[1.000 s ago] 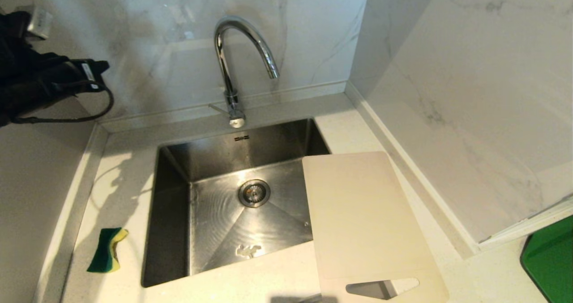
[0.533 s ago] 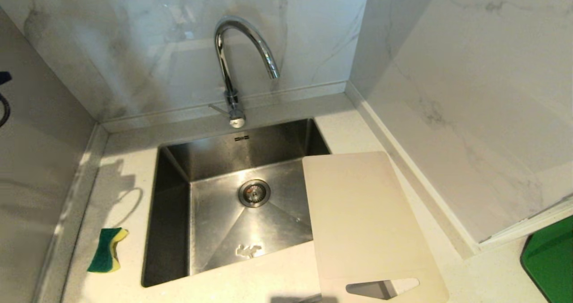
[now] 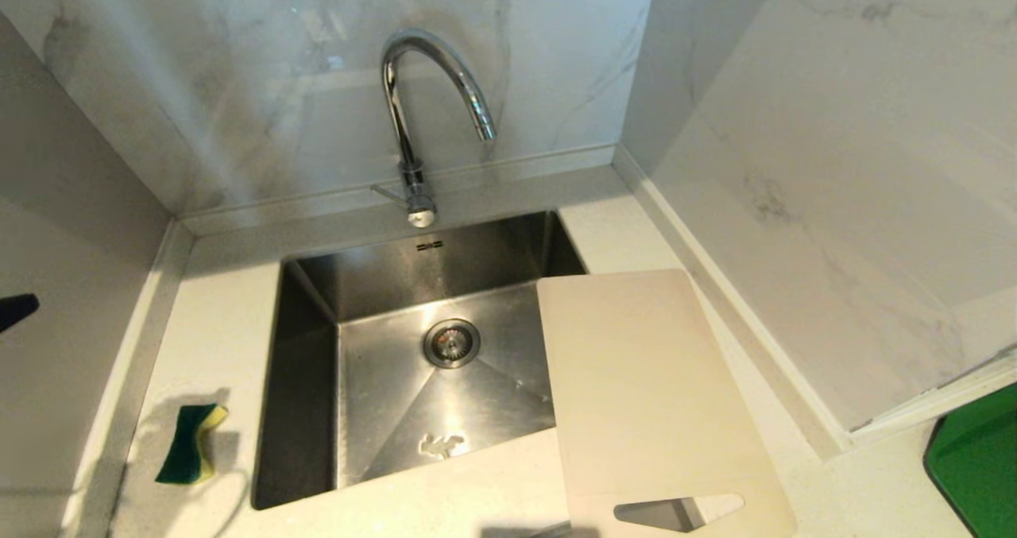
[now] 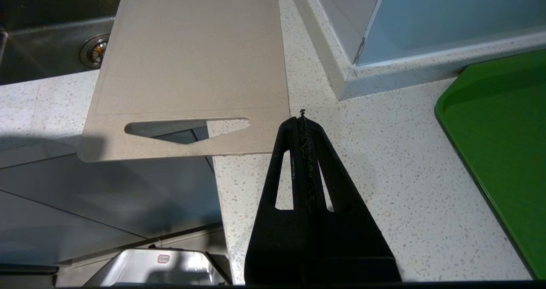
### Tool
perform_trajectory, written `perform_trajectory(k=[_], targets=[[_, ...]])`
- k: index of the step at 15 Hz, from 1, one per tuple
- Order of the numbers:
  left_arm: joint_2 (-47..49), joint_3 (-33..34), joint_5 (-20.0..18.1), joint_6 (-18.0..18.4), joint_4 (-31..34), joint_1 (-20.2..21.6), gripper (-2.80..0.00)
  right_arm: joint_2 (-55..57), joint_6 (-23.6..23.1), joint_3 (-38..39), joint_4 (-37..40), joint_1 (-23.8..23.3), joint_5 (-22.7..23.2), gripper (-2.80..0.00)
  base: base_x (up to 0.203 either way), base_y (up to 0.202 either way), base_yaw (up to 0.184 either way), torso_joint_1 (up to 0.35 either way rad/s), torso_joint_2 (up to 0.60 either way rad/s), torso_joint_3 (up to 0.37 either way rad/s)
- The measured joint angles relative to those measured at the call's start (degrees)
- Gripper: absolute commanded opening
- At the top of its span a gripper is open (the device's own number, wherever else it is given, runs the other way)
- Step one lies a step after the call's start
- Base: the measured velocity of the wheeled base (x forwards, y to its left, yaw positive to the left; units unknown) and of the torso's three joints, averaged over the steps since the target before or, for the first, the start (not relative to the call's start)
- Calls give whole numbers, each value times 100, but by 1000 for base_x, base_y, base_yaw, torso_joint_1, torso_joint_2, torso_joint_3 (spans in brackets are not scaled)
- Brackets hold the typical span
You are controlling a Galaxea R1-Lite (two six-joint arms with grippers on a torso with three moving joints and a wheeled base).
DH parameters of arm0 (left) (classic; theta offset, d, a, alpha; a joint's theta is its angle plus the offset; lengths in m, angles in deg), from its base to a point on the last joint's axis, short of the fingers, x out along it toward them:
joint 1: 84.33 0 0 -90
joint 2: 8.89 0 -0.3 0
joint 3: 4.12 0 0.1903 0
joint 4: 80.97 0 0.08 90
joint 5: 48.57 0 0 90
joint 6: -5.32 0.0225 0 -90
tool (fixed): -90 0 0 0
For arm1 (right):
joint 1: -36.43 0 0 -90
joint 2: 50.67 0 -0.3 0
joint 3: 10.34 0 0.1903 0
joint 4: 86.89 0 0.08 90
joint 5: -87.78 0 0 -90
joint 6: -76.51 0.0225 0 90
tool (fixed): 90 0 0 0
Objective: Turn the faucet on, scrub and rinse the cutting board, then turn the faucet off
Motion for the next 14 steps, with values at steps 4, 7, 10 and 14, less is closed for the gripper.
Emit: perform_trajectory(k=[4, 7, 10, 14], targets=[[-1226, 1188, 136, 77, 0, -147, -280, 0, 0, 0, 0, 0, 0, -280, 0, 0, 0, 0, 0, 0], [-2357, 2067, 155, 295, 16, -150, -280, 0, 0, 0, 0, -2, 0, -280, 0, 0, 0, 0, 0, 0], [-3311, 2828, 161, 685, 2, -150, -280, 0, 0, 0, 0, 0, -2, -280, 0, 0, 0, 0, 0, 0], [-4239, 3377, 238, 996, 147, -266, -280, 0, 2, 0, 0, 0, -13, -280, 0, 0, 0, 0, 0, 0]])
